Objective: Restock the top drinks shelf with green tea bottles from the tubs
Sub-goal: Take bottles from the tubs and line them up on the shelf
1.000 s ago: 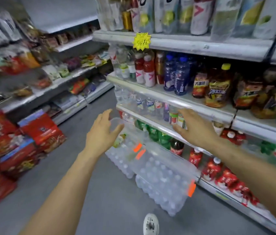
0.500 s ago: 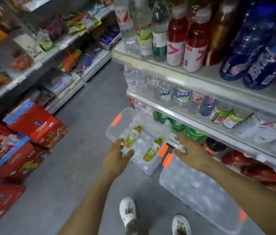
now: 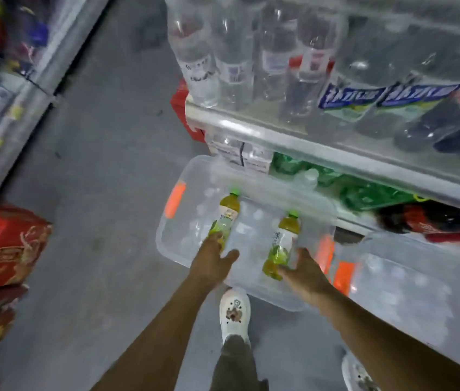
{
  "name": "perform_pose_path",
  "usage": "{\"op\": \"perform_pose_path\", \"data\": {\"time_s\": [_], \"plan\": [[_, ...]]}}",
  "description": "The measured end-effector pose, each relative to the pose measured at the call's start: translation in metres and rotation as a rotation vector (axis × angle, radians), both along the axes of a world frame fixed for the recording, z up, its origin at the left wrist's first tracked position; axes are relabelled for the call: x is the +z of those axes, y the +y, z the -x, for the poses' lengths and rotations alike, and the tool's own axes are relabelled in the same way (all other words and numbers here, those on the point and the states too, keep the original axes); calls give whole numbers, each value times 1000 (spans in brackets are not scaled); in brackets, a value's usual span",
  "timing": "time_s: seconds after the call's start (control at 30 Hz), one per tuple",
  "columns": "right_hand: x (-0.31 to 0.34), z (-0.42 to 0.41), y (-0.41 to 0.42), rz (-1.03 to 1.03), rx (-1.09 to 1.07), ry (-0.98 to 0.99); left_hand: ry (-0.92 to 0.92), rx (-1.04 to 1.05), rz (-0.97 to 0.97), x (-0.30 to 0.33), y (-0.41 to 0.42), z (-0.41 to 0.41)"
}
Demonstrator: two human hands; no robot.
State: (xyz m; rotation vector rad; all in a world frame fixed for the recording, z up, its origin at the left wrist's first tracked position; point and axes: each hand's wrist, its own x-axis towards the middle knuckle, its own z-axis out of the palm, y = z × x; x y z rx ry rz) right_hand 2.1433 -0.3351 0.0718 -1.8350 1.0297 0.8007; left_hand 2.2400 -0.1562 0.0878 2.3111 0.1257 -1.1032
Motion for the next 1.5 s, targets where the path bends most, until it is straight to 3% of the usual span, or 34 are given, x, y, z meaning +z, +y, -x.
{"op": "perform_pose_path", "data": {"time_s": [0.17, 0.37, 0.53, 0.7, 0.83, 1.0, 1.2, 1.5], "plan": [[-92, -35, 14, 26, -235, 135, 7, -67, -72, -100, 5, -57], [-164, -38, 17, 73, -354, 171, -16, -157, -167, -174, -8, -74], [-187, -19, 21, 131, -373, 75, -94, -259, -244, -205, -15, -63], [-172, -28, 17, 21, -481, 158, -55, -258, -243, -195, -18, -69], [-127, -27, 9, -177, -641, 134, 86, -4, -134, -149, -31, -67], [-49, -4, 6, -251, -539, 59, 160, 277, 126, -68, -41, -22], [65, 47, -20, -221, -544, -202, 164, 338, 334, 47, -55, 42], [245, 190, -92, 121, -455, -584, 113, 268, 722, 218, -134, 173]]}}
